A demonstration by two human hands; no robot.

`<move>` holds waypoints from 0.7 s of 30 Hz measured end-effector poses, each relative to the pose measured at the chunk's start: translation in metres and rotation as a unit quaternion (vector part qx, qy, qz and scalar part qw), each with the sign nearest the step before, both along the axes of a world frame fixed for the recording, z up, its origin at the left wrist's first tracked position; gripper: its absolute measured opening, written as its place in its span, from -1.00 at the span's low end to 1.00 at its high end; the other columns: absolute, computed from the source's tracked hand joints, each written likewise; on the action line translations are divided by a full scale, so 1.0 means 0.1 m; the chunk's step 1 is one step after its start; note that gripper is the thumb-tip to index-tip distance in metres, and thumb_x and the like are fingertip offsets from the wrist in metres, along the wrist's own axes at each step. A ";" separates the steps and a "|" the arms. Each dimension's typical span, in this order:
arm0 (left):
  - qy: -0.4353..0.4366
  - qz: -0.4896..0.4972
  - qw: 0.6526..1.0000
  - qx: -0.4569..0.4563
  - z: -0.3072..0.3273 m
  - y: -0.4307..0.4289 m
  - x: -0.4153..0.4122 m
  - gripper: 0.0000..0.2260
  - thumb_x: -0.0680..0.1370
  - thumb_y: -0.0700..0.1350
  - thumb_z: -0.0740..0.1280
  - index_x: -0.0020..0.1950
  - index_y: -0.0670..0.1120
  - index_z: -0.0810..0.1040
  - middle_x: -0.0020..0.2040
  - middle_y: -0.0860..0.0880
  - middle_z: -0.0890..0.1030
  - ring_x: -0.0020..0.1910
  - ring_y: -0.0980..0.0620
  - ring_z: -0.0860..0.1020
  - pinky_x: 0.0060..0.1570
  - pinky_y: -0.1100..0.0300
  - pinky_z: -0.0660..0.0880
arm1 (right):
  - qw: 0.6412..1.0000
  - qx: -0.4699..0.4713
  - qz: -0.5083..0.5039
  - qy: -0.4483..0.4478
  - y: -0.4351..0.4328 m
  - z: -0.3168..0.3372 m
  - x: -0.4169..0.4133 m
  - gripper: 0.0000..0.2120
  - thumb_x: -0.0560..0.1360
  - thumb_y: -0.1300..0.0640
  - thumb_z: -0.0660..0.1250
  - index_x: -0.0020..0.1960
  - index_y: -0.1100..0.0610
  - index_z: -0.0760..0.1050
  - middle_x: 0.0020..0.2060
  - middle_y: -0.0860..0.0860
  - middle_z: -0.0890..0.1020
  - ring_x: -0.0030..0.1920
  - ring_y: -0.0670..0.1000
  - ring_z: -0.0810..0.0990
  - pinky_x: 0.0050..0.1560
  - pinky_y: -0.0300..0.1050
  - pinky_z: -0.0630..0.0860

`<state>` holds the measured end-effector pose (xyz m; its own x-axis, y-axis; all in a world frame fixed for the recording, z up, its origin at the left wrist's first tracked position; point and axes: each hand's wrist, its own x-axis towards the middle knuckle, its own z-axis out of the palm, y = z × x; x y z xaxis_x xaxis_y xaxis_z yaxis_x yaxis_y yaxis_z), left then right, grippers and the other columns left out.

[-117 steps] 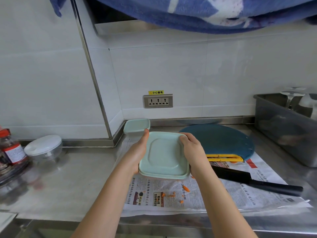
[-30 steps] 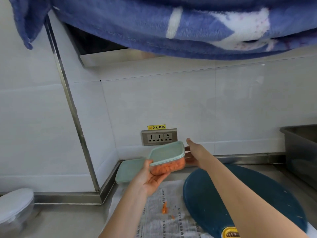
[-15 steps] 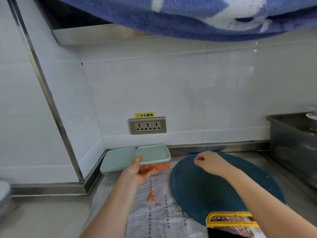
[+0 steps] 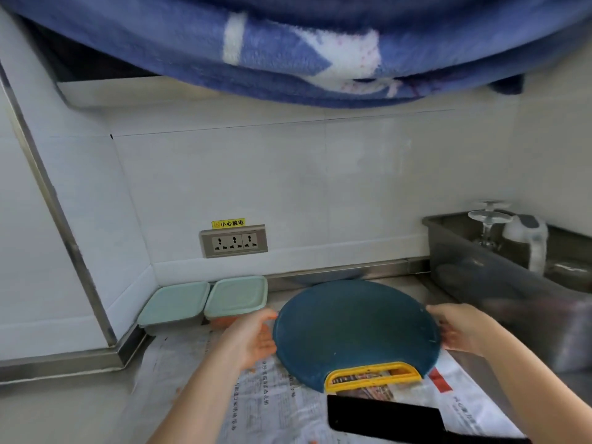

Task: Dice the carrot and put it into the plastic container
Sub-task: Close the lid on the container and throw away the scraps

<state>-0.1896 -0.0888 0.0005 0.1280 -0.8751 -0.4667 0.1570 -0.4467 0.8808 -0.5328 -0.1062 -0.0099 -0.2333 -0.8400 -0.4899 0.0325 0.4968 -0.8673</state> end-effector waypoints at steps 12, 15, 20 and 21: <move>0.178 0.033 0.983 0.031 0.03 0.39 -0.14 -0.72 0.56 0.05 0.30 -0.02 -0.17 0.59 -0.26 -0.16 0.66 -0.17 -0.16 0.55 -0.16 0.00 0.54 | 0.976 -0.117 0.071 -0.169 0.48 0.32 0.03 -0.77 0.57 0.47 0.08 0.04 0.42 0.50 -0.21 0.21 0.68 -0.28 0.11 0.69 -0.35 -0.14 0.63; 0.240 0.033 0.970 0.014 -0.04 0.49 -0.05 -0.70 0.56 0.06 0.29 0.07 -0.16 0.60 -0.20 -0.16 0.69 -0.26 -0.15 0.65 -0.33 0.01 0.61 | 0.964 -0.153 0.117 -0.181 0.60 0.43 0.13 -0.76 0.57 0.46 0.08 0.05 0.42 0.52 -0.12 0.23 0.67 -0.19 0.11 0.68 -0.26 -0.15 0.64; 0.352 0.070 0.932 -0.050 0.02 0.79 -0.02 -0.82 0.47 -0.11 0.36 -0.02 -0.19 0.61 -0.30 -0.12 0.67 -0.43 -0.07 0.64 -0.51 0.14 0.57 | 0.971 -0.125 0.111 -0.169 0.76 0.50 0.21 -0.81 0.53 0.48 0.09 -0.01 0.42 0.48 -0.19 0.25 0.62 -0.30 0.12 0.64 -0.35 -0.13 0.63; 0.358 0.065 0.929 -0.064 0.07 0.87 -0.06 -0.84 0.41 -0.18 0.38 -0.07 -0.22 0.61 -0.33 -0.14 0.67 -0.45 -0.06 0.64 -0.55 0.15 0.56 | 0.974 -0.117 0.092 -0.168 0.78 0.49 0.21 -0.82 0.53 0.47 0.08 -0.06 0.37 0.46 -0.21 0.23 0.59 -0.33 0.12 0.62 -0.39 -0.14 0.62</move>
